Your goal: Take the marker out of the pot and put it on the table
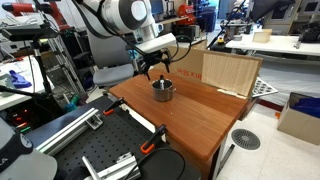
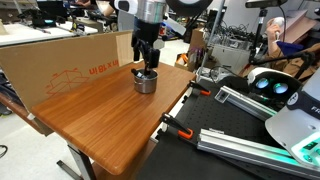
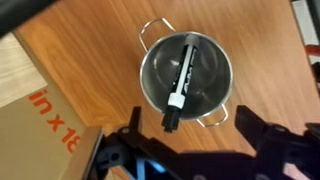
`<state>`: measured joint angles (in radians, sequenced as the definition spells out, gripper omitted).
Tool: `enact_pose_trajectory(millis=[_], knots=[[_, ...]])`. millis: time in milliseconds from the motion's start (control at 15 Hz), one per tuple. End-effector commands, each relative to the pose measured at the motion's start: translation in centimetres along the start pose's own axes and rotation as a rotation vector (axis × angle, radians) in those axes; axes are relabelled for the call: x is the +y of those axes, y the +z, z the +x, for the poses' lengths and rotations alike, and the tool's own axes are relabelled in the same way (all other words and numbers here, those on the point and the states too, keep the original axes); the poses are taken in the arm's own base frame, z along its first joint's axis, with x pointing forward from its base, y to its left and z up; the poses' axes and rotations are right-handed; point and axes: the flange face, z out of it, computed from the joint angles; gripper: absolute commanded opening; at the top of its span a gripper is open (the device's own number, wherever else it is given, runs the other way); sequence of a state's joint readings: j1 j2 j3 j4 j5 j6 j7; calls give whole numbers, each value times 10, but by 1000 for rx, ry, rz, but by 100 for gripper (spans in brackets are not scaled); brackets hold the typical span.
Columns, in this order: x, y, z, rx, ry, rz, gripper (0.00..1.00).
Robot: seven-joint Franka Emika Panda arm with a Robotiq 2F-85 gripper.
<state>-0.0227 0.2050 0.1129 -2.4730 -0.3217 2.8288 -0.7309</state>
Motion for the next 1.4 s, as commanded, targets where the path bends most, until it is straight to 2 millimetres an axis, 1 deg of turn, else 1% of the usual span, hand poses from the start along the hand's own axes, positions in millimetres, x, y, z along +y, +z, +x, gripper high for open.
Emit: enact_pose_trajectory(millis=[0,467,933,1333], knots=[[11,3,3,43,-10,38,100],[32,2,-1,86,28,101,100],[40,9,-12,103,158,222,100],[48,16,-7,90,220,243,100]])
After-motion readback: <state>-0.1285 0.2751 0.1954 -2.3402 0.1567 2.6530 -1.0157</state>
